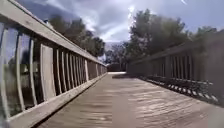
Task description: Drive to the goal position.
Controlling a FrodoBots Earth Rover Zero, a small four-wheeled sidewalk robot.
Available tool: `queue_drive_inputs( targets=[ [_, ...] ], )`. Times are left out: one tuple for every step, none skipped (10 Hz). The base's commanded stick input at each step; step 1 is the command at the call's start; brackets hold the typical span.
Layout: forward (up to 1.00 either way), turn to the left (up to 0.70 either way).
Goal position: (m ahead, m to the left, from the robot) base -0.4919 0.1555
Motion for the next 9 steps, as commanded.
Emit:
queue_drive_inputs(
  targets=[
    [0.70,0.00],
    [0.70,0.00],
    [0.70,0.00],
    [0.70,0.00],
    [0.70,0.00],
    [0.70,0.00],
    [0.70,0.00],
    [0.70,0.00],
    [0.70,0.00]
  ],
)
